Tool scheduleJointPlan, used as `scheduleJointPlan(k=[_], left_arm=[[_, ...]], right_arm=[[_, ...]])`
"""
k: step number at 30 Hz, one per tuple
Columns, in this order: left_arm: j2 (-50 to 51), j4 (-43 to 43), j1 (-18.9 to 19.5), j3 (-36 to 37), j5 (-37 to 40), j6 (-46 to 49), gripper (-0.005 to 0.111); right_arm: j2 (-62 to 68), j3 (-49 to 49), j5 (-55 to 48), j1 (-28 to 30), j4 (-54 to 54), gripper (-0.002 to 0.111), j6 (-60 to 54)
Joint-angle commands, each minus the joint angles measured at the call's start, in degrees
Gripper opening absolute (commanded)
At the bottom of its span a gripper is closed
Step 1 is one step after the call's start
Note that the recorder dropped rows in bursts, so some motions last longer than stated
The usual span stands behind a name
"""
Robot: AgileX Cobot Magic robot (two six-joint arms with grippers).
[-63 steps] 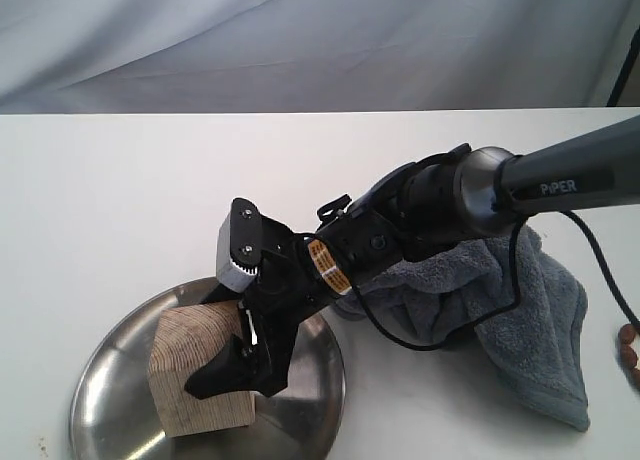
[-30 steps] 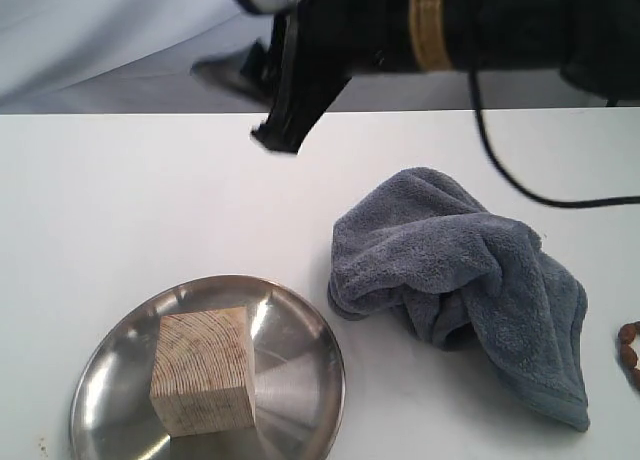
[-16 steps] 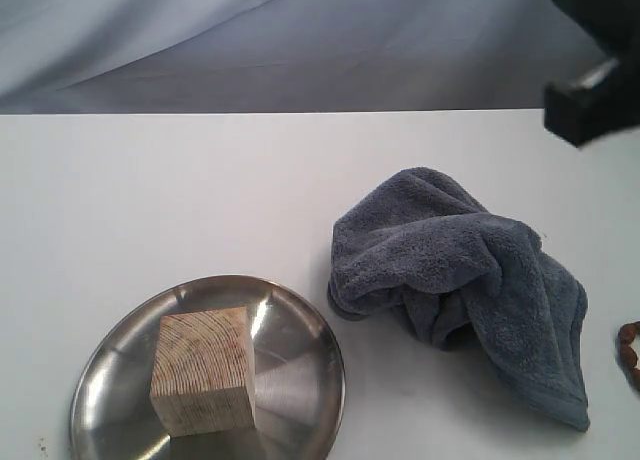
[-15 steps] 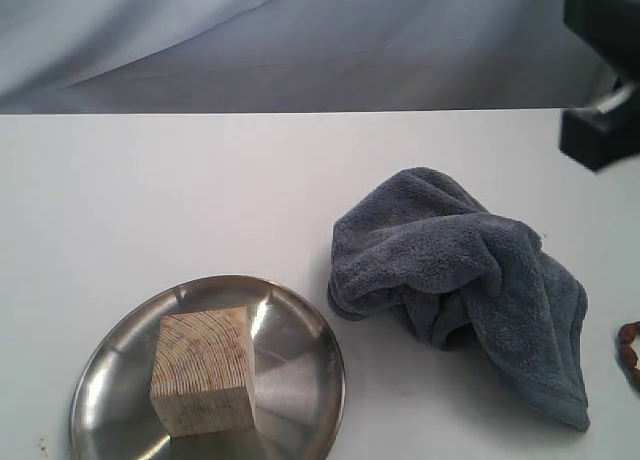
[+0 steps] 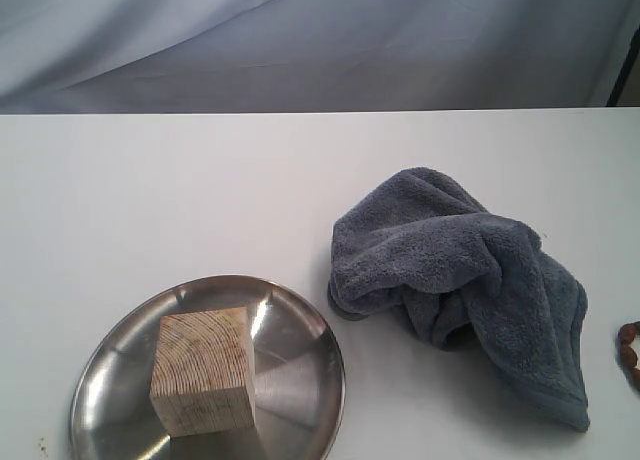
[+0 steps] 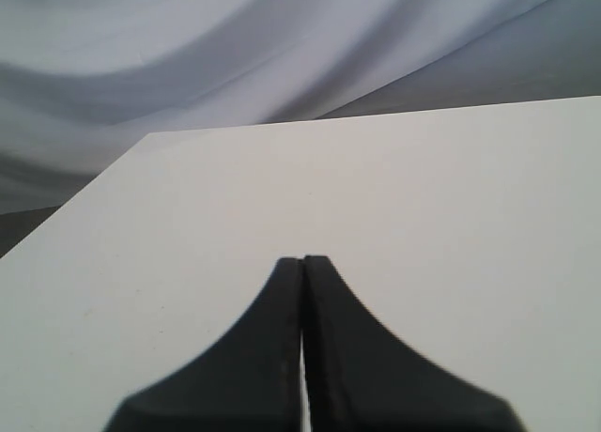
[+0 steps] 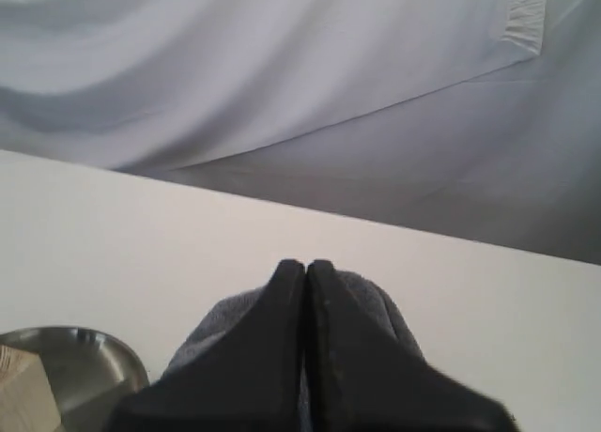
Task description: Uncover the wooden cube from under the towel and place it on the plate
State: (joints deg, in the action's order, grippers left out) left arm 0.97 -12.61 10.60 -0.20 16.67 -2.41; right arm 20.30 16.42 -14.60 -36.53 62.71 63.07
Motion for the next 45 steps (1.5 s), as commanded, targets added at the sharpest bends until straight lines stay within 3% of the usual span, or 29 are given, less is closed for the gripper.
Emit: scheduleJointPlan(k=[1,2,5,16,21,27,45], left_arm=[[-0.26,0.50,0.17,0.20,-0.33,-0.31,0.001],[-0.26,0.50,0.17,0.20,-0.33,-0.31,0.001],[-0.26,0.50,0.17,0.20,-0.33,-0.31,0.001],[-0.26,0.50,0.17,0.20,-0.33,-0.31,0.001],[-0.26,0.50,0.17,0.20,-0.33,-0.31,0.001],[-0.26,0.50,0.17,0.20,-0.33,-0.31,0.001],[-0.26,0.50,0.17,0.20,-0.33,-0.31,0.001]], right_arm=[[-1.86,-1.26,-1.69,-0.05,-27.20,0.000,-31.88],[-2.18,-1.26,-1.42,-0.05,-36.24,0.000,-43.34],[-3.28,-1.36,-0.59,-0.05,-48.63,0.000,-57.99],[-3.32,-1.82,-2.44,-0.05,-53.22,0.000,-56.25],[-3.32,-7.32,-2.15,0.58,-53.22,0.000,-55.16],[-3.32,-16.42,5.14,8.78,-55.21,0.000,-54.77],[-3.32,-16.42,4.66,40.30,-55.00,0.000,-56.26]])
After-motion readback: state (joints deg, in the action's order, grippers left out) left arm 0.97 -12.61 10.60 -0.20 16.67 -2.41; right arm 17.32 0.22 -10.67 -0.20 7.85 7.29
